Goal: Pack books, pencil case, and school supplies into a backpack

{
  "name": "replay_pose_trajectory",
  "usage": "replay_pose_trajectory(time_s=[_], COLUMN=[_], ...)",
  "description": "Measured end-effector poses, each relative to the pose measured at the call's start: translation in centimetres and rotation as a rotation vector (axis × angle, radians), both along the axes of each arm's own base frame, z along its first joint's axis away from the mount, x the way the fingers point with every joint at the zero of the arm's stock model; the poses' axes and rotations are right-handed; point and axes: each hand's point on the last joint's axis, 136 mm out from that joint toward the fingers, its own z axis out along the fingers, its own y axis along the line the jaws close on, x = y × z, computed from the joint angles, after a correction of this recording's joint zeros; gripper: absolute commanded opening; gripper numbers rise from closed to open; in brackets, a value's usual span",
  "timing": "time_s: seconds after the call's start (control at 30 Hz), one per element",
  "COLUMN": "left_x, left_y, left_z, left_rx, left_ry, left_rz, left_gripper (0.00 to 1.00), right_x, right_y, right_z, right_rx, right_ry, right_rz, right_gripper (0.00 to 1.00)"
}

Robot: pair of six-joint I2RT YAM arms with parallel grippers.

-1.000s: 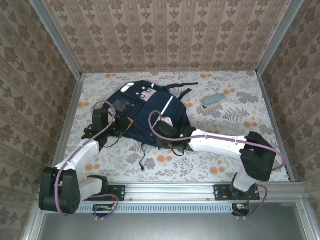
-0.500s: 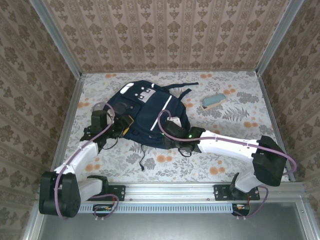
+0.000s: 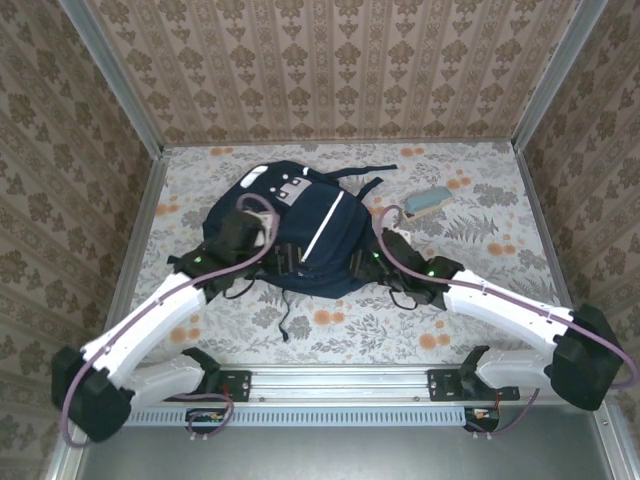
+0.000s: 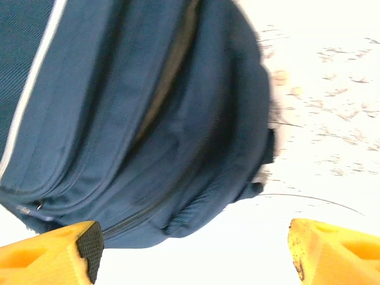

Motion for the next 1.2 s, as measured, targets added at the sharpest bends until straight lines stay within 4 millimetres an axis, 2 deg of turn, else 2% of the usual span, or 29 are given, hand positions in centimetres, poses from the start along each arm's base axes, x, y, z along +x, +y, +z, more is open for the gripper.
replay_pose_trajectory(time_s=[0.2, 0.33, 0.5, 0.63, 0.73, 0.8, 0.97, 1.03, 1.2], left_x=[0.5, 1.0, 2.9, 4.1, 4.9, 5.2, 5.5, 5.7, 6.0], left_y=[-6.0, -8.3, -8.7, -9.1, -9.3, -9.5, -9.9, -9.9, -9.7], left_z=[-2.8, -4.7, -6.3, -6.9, -7.2, -7.2, -6.2, -5.9, -4.0], left_rx=[0.309, 0.449, 0.601, 0.662, 0.702, 0.713, 0.693, 0.673, 0.581], left_ry=[-0.038, -0.053, -0.067, -0.075, -0.082, -0.082, -0.087, -0.08, -0.064], left_rz=[-0.226, -0.322, -0.34, -0.341, -0.337, -0.336, -0.332, -0.327, -0.324], left_gripper=[0.59, 0.59, 0.59, 0.55, 0.41, 0.28, 0.05, 0.01, 0.0], right_x=[-0.2, -0.5, -0.8, -1.0, -1.0, -1.0, -0.7, -0.6, -0.6], right_y=[-4.1, -5.8, -6.5, -6.4, -6.3, -6.2, -5.8, -5.4, -3.0], right_z=[-0.8, -1.0, -1.4, -1.7, -1.7, -1.7, -1.1, -0.7, 0.6], right_rx=[0.058, 0.091, 0.112, 0.121, 0.124, 0.124, 0.125, 0.128, 0.138], right_ry=[0.015, 0.019, 0.032, 0.046, 0.047, 0.045, -0.001, -0.029, -0.132], right_rz=[-0.125, -0.174, -0.191, -0.186, -0.183, -0.178, -0.127, -0.086, 0.075], right_gripper=[0.84, 0.84, 0.84, 0.84, 0.84, 0.84, 0.81, 0.8, 0.76])
